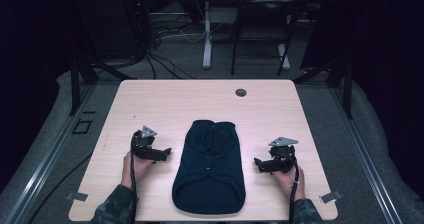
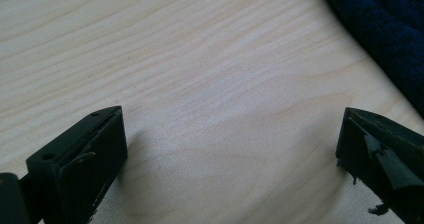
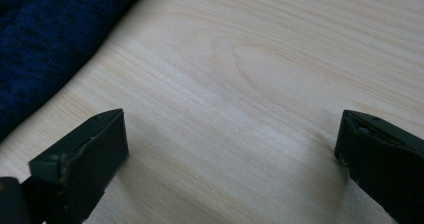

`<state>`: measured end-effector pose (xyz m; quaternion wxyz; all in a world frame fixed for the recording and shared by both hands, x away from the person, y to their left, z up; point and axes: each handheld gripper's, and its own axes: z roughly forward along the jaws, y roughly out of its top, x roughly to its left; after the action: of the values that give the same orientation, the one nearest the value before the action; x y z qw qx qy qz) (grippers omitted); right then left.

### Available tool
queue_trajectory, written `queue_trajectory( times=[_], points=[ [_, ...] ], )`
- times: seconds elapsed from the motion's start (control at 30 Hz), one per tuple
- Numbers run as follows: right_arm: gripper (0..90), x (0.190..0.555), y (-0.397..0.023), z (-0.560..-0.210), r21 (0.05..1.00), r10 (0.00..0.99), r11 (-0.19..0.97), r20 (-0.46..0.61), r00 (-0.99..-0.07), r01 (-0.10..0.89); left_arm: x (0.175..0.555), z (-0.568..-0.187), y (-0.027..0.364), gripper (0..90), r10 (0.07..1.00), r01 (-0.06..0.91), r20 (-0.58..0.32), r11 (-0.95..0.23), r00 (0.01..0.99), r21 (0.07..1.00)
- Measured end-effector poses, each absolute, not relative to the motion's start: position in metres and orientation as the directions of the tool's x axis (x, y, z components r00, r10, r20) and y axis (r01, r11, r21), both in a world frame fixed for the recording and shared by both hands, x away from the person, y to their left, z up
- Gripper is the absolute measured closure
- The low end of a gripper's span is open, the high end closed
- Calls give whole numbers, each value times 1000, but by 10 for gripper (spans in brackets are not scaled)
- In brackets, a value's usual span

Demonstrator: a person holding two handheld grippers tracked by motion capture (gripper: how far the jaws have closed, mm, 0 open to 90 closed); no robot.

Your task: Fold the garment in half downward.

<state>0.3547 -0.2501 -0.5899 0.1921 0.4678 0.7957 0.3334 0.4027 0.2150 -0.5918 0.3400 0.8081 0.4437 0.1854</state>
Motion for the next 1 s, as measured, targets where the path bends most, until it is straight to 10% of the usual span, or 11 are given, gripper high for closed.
queue_trajectory(
  times=[1.0],
  points=[
    [0,359,-249,-586,678,881,335,19,-472,654,405,-586,201,36,819,568,9,-406,574,716]
  ],
)
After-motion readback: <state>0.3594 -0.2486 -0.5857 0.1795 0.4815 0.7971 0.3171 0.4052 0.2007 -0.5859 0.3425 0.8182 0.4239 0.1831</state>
